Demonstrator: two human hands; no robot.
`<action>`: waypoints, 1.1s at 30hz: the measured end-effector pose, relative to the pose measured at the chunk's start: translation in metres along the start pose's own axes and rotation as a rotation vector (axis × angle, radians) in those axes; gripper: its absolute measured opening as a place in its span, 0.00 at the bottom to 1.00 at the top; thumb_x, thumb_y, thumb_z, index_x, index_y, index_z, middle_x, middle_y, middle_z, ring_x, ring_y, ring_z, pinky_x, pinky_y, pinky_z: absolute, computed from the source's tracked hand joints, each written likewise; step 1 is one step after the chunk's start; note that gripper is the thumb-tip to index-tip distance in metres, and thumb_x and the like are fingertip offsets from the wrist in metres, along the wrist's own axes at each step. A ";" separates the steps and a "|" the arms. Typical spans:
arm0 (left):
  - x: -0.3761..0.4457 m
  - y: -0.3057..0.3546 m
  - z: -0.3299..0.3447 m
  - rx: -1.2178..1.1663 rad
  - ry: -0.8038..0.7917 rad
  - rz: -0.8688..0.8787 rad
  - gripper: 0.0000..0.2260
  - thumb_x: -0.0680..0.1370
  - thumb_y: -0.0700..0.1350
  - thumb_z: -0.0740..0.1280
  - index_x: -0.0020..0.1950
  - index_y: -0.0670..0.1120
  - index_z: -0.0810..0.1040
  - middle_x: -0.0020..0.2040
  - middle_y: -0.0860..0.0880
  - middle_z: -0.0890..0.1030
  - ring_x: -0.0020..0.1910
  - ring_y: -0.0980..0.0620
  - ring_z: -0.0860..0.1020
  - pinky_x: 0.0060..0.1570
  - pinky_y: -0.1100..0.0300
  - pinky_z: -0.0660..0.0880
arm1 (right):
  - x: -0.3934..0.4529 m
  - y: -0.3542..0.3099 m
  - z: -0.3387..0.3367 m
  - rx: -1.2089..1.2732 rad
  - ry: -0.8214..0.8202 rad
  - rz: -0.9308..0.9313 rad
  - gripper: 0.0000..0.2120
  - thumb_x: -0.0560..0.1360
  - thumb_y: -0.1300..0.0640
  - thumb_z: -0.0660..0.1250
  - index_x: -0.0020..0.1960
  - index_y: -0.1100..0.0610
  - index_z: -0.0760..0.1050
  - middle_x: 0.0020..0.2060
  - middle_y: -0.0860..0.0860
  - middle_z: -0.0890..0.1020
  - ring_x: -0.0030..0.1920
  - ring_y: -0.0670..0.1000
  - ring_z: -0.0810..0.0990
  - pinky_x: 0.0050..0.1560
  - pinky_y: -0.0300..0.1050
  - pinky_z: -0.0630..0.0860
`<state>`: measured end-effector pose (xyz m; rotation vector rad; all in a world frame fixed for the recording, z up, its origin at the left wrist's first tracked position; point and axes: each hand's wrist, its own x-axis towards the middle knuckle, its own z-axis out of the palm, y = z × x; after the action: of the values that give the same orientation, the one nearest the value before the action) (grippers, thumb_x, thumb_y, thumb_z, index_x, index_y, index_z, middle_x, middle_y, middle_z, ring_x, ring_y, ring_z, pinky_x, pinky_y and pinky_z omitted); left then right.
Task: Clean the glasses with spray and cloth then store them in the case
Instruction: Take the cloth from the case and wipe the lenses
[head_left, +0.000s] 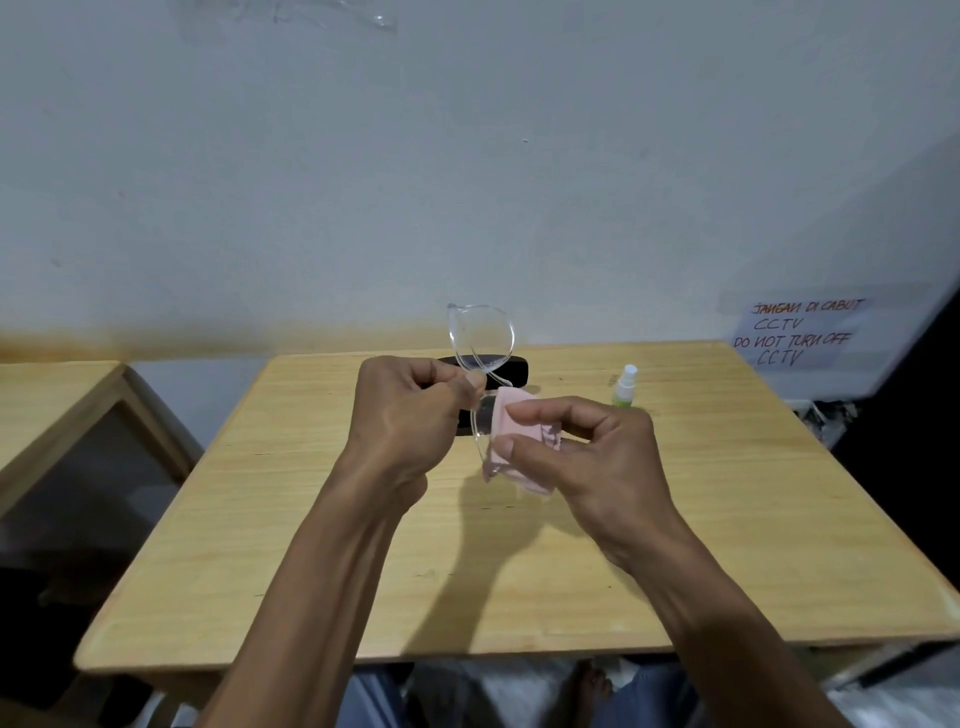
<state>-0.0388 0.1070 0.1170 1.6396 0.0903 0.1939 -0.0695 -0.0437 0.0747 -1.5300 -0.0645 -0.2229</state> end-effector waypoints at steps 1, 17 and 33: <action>0.001 -0.001 -0.001 0.010 -0.001 0.004 0.11 0.73 0.35 0.73 0.31 0.38 0.80 0.25 0.48 0.77 0.23 0.57 0.73 0.25 0.72 0.70 | 0.000 -0.001 -0.004 0.008 -0.006 0.003 0.10 0.65 0.66 0.81 0.44 0.57 0.86 0.38 0.48 0.88 0.39 0.48 0.87 0.39 0.40 0.82; 0.001 0.001 0.005 0.006 0.025 0.012 0.08 0.73 0.34 0.73 0.33 0.37 0.81 0.28 0.44 0.80 0.26 0.55 0.76 0.26 0.70 0.73 | -0.002 -0.003 0.011 -0.008 0.053 -0.005 0.12 0.63 0.63 0.83 0.40 0.53 0.84 0.39 0.49 0.86 0.39 0.46 0.84 0.37 0.42 0.81; -0.006 0.000 0.012 -0.020 0.014 0.030 0.08 0.72 0.32 0.73 0.32 0.37 0.81 0.28 0.44 0.81 0.26 0.53 0.78 0.27 0.63 0.76 | 0.008 -0.010 0.009 0.169 0.175 0.065 0.11 0.64 0.64 0.82 0.41 0.56 0.84 0.39 0.58 0.88 0.38 0.55 0.86 0.41 0.50 0.84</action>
<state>-0.0429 0.0943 0.1162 1.6204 0.0740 0.2289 -0.0632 -0.0356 0.0867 -1.3372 0.1033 -0.2910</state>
